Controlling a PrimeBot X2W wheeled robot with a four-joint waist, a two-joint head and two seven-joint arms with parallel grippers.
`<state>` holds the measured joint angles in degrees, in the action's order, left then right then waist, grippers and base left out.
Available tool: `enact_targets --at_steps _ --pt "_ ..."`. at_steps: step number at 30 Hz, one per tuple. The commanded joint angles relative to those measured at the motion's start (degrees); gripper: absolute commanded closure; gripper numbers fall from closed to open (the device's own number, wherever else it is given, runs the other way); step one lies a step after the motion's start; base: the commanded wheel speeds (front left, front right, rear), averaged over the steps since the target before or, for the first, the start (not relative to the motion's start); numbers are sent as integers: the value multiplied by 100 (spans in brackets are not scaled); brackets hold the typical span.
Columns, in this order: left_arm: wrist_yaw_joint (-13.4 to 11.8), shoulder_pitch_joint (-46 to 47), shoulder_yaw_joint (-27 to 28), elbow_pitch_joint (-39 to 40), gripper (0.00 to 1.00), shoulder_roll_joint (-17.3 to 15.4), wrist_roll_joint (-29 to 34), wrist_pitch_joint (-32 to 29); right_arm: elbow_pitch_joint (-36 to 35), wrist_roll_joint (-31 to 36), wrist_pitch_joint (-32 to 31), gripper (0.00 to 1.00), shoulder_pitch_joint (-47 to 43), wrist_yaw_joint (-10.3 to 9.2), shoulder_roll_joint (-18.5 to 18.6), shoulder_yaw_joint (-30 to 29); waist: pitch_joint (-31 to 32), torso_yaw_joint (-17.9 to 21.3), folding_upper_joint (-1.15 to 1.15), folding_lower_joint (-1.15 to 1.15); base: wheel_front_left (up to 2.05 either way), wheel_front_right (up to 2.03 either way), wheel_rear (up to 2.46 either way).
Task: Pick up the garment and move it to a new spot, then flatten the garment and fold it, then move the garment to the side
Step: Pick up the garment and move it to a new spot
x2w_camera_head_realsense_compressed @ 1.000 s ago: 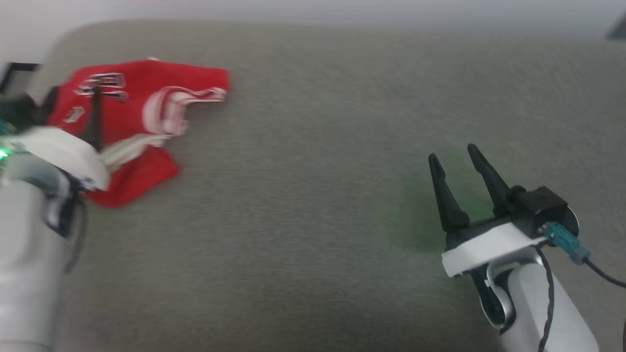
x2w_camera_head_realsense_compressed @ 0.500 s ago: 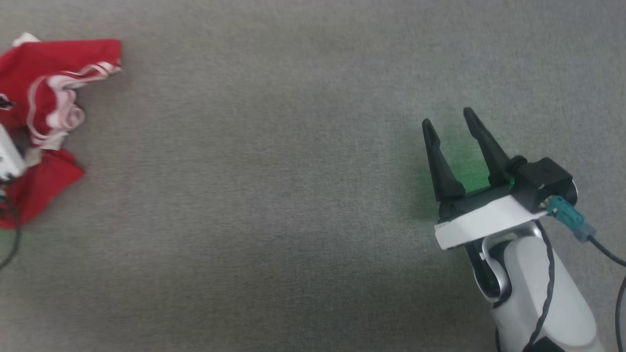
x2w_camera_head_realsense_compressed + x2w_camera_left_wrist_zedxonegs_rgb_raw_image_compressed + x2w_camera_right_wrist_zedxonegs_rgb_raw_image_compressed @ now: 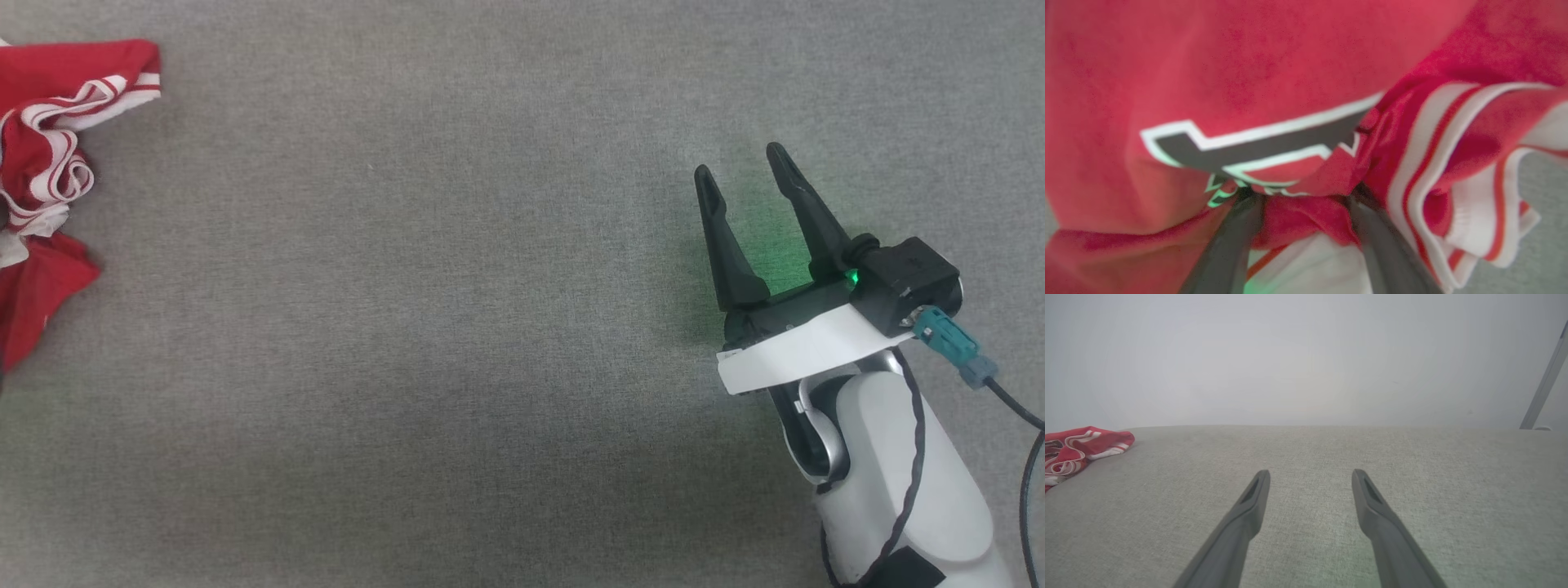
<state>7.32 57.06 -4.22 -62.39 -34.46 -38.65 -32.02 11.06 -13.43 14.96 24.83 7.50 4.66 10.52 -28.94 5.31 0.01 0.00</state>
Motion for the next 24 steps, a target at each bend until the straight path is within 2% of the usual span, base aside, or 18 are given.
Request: enact_targets --at_steps 1,9,14,19,24 --pt "27 -678 -259 -271 100 754 -49 -22 -13 40 32 0 21 -2 -3 2 66 -33 -1 0 0 0 0" --pt "28 -541 -498 216 100 321 119 1325 163 -32 31 0 -149 -2 -33 83 667 -101 -1 0 0 0 0" --pt "20 -484 -821 803 100 276 65 2167 288 -126 32 0 -400 -2 -89 100 1202 -6 -1 0 0 0 0" --pt "20 -494 -1375 1585 100 376 -140 2239 292 -192 31 0 -586 -2 -138 65 1405 239 -1 0 0 0 0" --pt "21 -338 -2072 2444 100 423 -296 2109 292 -317 31 0 -696 -2 -179 35 1451 649 -1 0 0 0 0"
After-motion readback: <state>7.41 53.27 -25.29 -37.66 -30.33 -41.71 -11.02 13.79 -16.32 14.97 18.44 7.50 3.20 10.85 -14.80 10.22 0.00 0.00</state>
